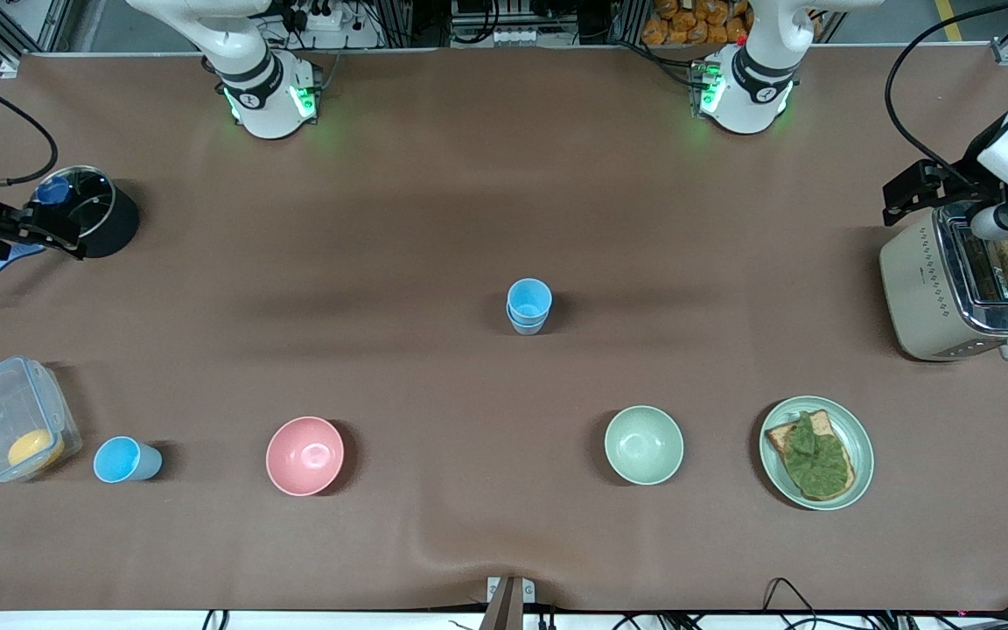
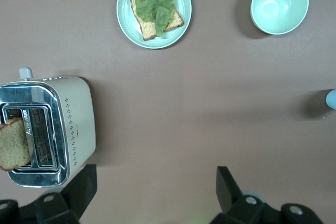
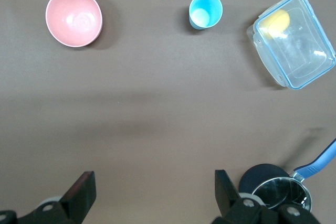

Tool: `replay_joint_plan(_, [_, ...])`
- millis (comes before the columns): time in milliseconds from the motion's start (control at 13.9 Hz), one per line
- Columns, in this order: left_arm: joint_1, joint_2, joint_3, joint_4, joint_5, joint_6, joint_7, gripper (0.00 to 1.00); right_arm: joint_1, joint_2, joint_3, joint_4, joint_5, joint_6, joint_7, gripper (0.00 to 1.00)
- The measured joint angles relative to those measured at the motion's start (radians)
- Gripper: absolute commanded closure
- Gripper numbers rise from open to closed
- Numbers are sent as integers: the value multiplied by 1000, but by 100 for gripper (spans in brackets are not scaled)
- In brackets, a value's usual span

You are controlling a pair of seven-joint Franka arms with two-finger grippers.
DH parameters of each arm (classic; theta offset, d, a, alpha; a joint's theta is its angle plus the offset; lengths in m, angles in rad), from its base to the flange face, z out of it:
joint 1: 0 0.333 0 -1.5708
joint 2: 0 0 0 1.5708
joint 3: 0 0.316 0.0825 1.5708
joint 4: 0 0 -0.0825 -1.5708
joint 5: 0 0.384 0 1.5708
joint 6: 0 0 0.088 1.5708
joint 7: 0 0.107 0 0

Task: Stack blue cups with both arms

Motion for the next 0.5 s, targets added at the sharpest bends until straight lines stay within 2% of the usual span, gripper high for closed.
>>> replay_joint_plan(502, [-2,8,-1,7,0,1,4,0,0,0,0,0,0,0,0,0])
